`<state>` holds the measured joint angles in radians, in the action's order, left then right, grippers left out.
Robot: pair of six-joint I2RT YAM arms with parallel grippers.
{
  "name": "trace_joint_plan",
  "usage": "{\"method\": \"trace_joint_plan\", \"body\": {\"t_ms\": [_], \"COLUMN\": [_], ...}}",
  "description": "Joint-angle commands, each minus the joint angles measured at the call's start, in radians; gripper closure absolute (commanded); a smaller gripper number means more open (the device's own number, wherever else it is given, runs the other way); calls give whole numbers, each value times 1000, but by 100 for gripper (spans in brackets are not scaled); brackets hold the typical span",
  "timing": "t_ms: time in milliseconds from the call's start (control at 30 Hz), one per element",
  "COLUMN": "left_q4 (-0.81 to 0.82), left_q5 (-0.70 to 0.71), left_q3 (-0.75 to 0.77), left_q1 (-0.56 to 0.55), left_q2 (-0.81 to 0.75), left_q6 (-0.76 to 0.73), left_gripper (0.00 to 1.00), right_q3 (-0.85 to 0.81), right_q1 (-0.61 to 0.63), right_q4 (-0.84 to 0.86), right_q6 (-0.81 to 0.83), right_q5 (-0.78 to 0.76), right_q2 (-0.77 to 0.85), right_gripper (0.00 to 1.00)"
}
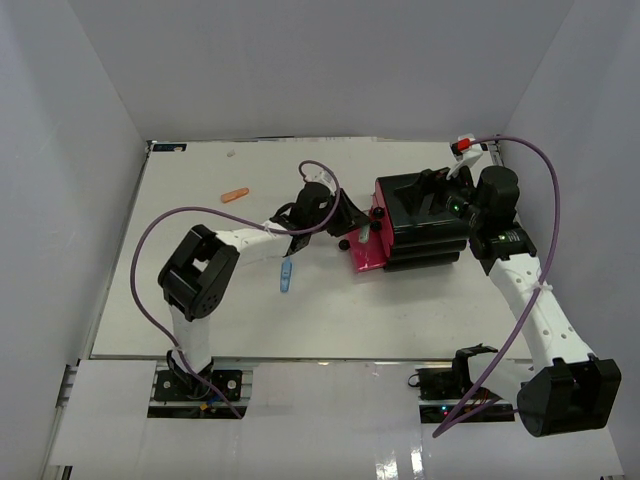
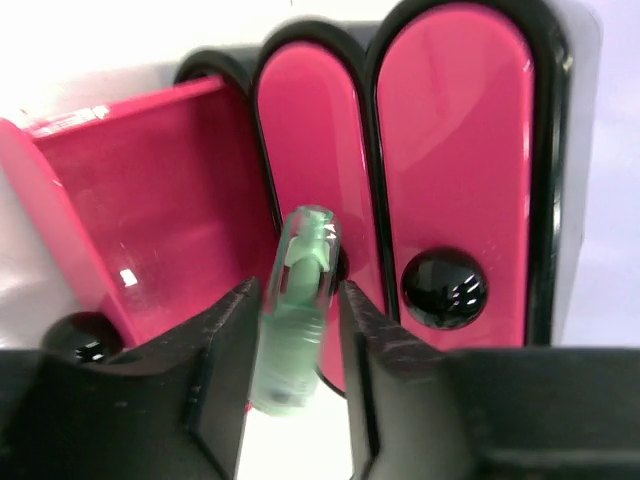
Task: Sort the stationery into containers
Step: Place the pen in the drawer, then pick up the pen from the center of the board.
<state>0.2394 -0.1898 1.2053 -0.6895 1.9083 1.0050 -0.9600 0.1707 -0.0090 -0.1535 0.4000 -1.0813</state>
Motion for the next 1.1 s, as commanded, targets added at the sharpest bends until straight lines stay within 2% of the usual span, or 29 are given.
{"method": "trace_joint_plan", "body": {"t_ms": [0, 133, 167, 200, 233, 300, 400, 600, 667, 733, 900, 1067], "left_q4": [20, -34, -46, -55, -66, -87, -127, -232, -235, -305, -382, -431], "left_q5": [29, 61, 69, 81, 102, 122, 168, 155, 174, 174, 168, 148], "left_q3": [34, 23, 22, 20, 16, 14, -3, -16, -33, -26, 8, 106], "left_q1": [-16, -16, -16, -16, -15, -8, 16, 151, 162, 197, 348, 476], "left_q2": [-5, -31, -31, -49, -58, -96, -162, -267, -314, -333, -308, -203], "left_q6": [14, -25, -40, -57, -75, -140, -242, -457, -518, -609, -836, -1101], "left_gripper": [50, 35, 35, 28, 25, 18, 12, 10, 10, 10, 10, 6], "right_q3": [-17, -17, -16, -16, -16, -16, -16, -17, -17, -19, -28, -22], "right_q1": [3, 3, 3, 3, 3, 3, 3, 3, 3, 3, 3, 12], "right_q4": [10, 10, 10, 10, 10, 10, -18, -23, -25, -25, -37, -31], "right_q6": [2, 5, 5, 5, 5, 5, 8, 9, 9, 11, 20, 37], "right_q5": [-15, -15, -13, -13, -12, -9, -6, 10, 16, 25, 33, 54], "right_q2": [31, 31, 31, 31, 29, 27, 31, 17, 12, 11, 8, 6], "right_gripper": [10, 10, 10, 10, 10, 10, 10, 10, 10, 10, 10, 10]}}
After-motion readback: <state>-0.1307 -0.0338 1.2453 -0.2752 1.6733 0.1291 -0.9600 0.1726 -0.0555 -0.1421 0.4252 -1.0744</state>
